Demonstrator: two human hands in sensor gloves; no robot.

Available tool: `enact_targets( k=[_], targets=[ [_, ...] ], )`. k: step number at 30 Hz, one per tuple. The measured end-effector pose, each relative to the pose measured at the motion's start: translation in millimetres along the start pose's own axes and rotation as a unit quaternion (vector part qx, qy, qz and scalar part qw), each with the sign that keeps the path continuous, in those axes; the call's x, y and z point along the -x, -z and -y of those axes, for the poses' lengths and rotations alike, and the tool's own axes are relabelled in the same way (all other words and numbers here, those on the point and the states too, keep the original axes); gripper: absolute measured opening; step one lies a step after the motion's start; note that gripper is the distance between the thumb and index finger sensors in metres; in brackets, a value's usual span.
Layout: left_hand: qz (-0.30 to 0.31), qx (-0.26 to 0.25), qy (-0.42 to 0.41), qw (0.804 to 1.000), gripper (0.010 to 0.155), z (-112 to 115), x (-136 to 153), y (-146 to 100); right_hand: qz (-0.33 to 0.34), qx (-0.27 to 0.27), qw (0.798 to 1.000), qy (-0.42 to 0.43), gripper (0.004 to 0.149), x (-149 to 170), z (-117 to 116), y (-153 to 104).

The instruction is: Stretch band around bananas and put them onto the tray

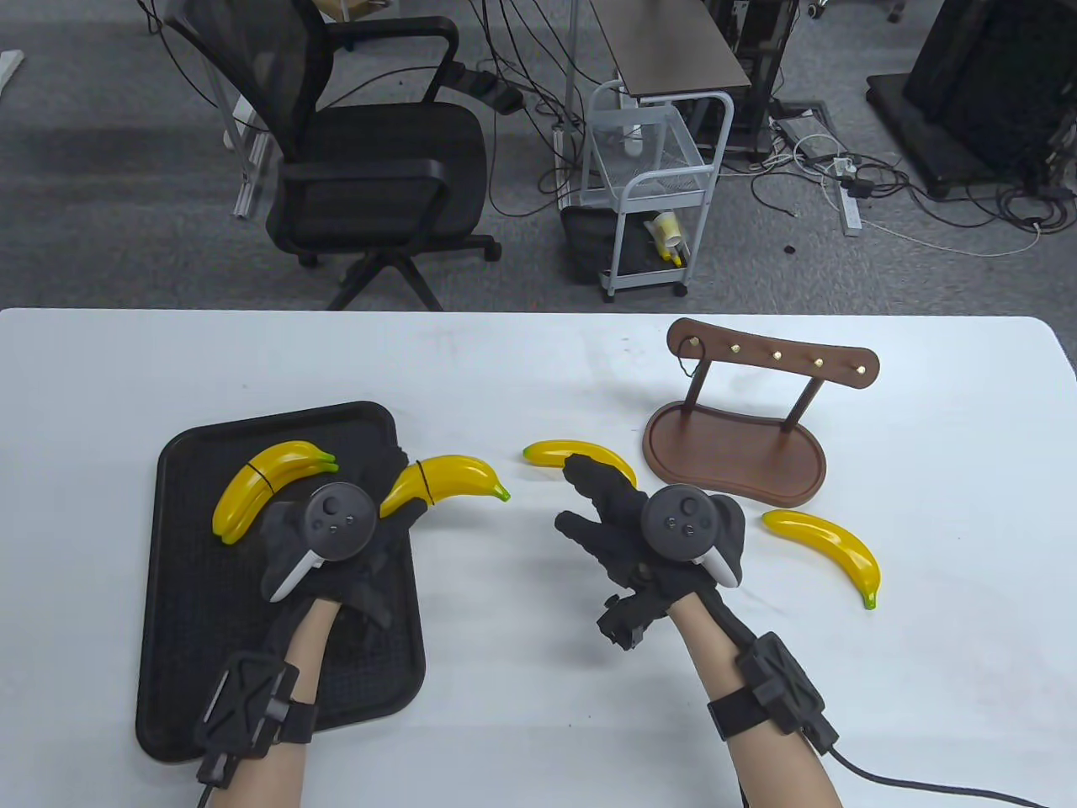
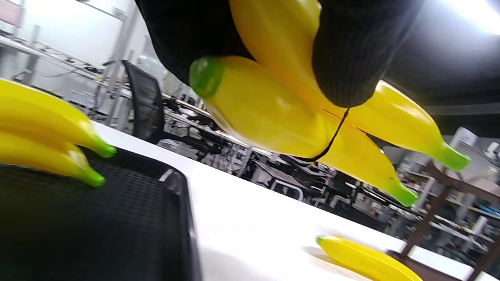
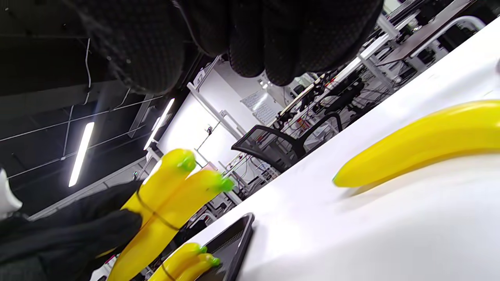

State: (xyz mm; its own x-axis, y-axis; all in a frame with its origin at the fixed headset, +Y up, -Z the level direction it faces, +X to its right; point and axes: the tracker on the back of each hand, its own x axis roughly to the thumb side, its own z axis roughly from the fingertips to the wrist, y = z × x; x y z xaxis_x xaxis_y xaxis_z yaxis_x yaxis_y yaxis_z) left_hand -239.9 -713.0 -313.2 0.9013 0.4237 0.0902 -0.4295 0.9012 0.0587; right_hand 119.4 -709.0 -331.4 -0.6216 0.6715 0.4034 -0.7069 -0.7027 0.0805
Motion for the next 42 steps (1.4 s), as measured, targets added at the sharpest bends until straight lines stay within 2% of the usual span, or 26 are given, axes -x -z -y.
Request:
enact_targets(
  k=[9, 17, 25, 42],
  targets=[
    [-0.107, -0.032, -0.022, 0.993, 0.066, -10.5, 60.0, -3.6, -0.031, 0.023, 0.999, -0.002, 0.069, 22.8, 17.3, 0.3],
    [-0.185, -0.014, -0.048, 0.981, 0.066, 5.0, 101.7, -11.0, -0.039, 0.024, 0.999, -0.006, 0.068, 29.8, 20.8, 0.1],
    [-0.197, 0.001, -0.016, 0.980, 0.066, 15.8, 105.8, -11.2, -0.033, 0.020, 0.999, -0.030, 0.069, 29.4, 21.0, 0.4],
    [-0.210, 0.025, -0.025, 0.977, 0.065, 24.8, 108.7, -12.2, -0.030, 0.016, 0.999, -0.032, 0.068, 28.7, 21.1, 0.3]
  ],
)
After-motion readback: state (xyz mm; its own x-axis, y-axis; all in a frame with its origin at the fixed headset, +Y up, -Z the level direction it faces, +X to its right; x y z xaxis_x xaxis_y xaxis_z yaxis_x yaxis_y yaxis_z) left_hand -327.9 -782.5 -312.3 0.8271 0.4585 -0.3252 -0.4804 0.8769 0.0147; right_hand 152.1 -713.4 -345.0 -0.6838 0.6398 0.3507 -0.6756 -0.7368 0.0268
